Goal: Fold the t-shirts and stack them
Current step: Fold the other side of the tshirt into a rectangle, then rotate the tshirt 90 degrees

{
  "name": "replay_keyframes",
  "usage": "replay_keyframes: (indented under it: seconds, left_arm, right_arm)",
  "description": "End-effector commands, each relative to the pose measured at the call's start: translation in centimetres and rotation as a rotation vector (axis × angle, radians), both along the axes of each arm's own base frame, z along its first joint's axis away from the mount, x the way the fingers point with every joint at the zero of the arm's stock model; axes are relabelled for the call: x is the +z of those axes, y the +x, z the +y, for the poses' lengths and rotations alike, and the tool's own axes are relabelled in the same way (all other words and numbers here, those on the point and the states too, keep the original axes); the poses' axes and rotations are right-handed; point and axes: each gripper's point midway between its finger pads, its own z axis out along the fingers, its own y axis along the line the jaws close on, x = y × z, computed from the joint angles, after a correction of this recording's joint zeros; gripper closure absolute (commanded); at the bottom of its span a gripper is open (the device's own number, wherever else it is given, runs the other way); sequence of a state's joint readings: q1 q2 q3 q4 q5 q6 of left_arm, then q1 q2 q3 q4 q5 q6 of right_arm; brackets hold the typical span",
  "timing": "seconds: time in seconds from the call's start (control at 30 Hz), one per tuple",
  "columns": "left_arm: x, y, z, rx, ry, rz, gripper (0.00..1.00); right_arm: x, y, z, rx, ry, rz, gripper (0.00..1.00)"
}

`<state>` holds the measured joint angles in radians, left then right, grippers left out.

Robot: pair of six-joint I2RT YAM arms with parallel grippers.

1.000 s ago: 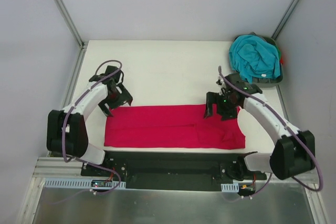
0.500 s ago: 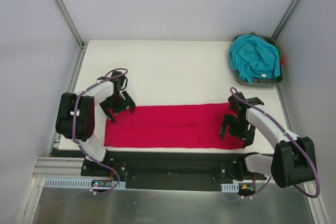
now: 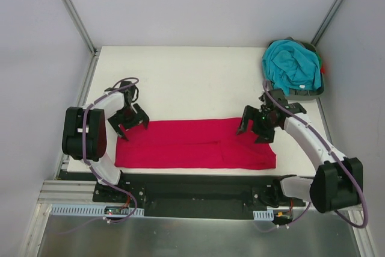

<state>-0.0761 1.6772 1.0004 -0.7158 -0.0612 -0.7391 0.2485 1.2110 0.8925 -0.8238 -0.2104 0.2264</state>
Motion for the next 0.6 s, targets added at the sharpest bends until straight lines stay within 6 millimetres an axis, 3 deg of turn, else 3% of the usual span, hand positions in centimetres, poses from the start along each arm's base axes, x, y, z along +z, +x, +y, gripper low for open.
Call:
replay_keyframes:
  seconds: [0.0, 0.17, 0.33, 0.47, 0.57]
  left_arm:
    - [0.7, -0.4, 1.3, 0.006, 0.045, -0.003, 0.01]
    - [1.0, -0.6, 1.8, 0.012, 0.06, -0.002, 0.01]
    - [1.2, -0.4, 1.8, 0.018, 0.061, 0.004, 0.01]
    - [1.4, -0.5, 2.4, 0.037, 0.085, 0.001, 0.01]
    - [1.5, -0.5, 2.6, 0.051, 0.086, 0.001, 0.01]
  right_arm:
    - [-0.2, -0.6, 5.9, 0.122, 0.328, 0.068, 0.04]
    - [-5.2, -2.8, 1.6, 0.07, 0.07, 0.19, 0.04]
    - [-7.8, -1.3, 0.0, 0.081, -0.049, 0.25, 0.04]
    - [-8.7, 3.6, -0.6, 0.051, -0.115, 0.207, 0.04]
    - [-7.7, 9.8, 0.6, 0.049, -0.101, 0.124, 0.04]
